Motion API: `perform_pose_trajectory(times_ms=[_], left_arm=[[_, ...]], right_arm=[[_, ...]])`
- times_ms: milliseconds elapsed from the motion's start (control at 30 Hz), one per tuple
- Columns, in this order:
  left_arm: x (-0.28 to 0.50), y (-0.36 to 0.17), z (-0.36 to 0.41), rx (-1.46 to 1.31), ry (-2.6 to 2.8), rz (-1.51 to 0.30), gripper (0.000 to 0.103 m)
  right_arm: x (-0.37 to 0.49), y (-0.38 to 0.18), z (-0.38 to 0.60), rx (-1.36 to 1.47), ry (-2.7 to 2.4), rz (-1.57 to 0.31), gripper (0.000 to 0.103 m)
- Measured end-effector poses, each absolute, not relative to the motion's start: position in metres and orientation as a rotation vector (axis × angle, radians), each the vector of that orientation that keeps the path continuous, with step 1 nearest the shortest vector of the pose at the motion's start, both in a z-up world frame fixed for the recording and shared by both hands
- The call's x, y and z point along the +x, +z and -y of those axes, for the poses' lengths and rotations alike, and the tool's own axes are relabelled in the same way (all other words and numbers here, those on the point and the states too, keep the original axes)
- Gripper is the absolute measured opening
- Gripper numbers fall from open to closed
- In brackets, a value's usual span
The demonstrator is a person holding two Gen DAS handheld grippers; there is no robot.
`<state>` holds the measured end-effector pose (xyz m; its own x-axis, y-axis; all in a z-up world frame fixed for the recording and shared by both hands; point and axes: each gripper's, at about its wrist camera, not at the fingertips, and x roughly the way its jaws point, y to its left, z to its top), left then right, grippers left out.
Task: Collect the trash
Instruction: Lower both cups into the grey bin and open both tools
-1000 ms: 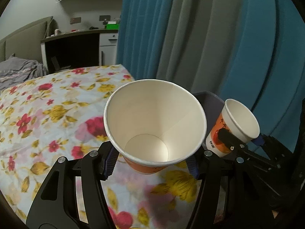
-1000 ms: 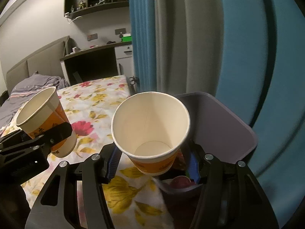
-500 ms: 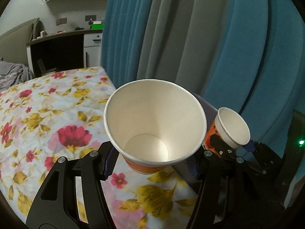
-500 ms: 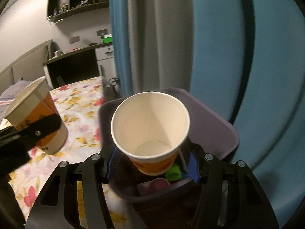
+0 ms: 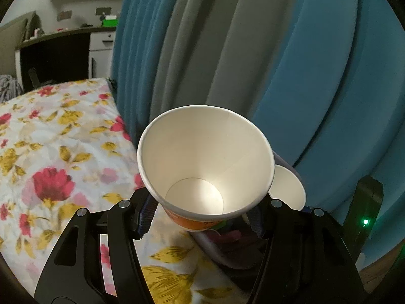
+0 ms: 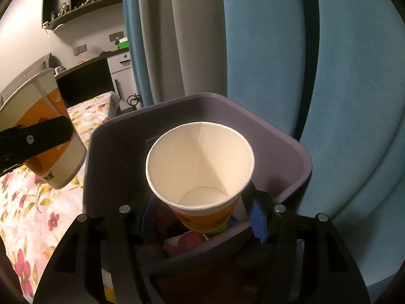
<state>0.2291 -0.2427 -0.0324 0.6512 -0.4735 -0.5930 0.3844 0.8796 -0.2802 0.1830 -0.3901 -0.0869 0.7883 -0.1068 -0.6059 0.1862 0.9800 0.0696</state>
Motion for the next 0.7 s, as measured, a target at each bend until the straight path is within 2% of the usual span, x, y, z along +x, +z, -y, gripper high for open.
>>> perform_pose_trajectory(times_ms=[200, 267, 333, 567, 700], left_arm=[[0.236, -0.041, 0.254, -0.134, -0.519, -0.741, 0.060], [0.239, -0.045, 0.257, -0.141, -0.535, -0.755, 0.060], [0.241, -0.047, 0.259, -0.142, -0.545, -0.766, 0.060], [0.247, -0.055, 0.268, -0.158, -0.576, -0.804, 0.061], [0.246, -0.057, 0.270, -0.153, -0.574, -0.809, 0.068]], right_arm=[[0.183, -0.089, 0.390, 0.116, -0.150, -0.651, 0.063], [0.181, -0.089, 0.389, 0.116, -0.145, -0.648, 0.066], [0.181, -0.088, 0.389, 0.107, -0.142, -0.641, 0.074], [0.169, -0.086, 0.395, 0.087, -0.169, -0.612, 0.080], [0.157, -0.084, 0.402, 0.097, -0.186, -0.593, 0.082]])
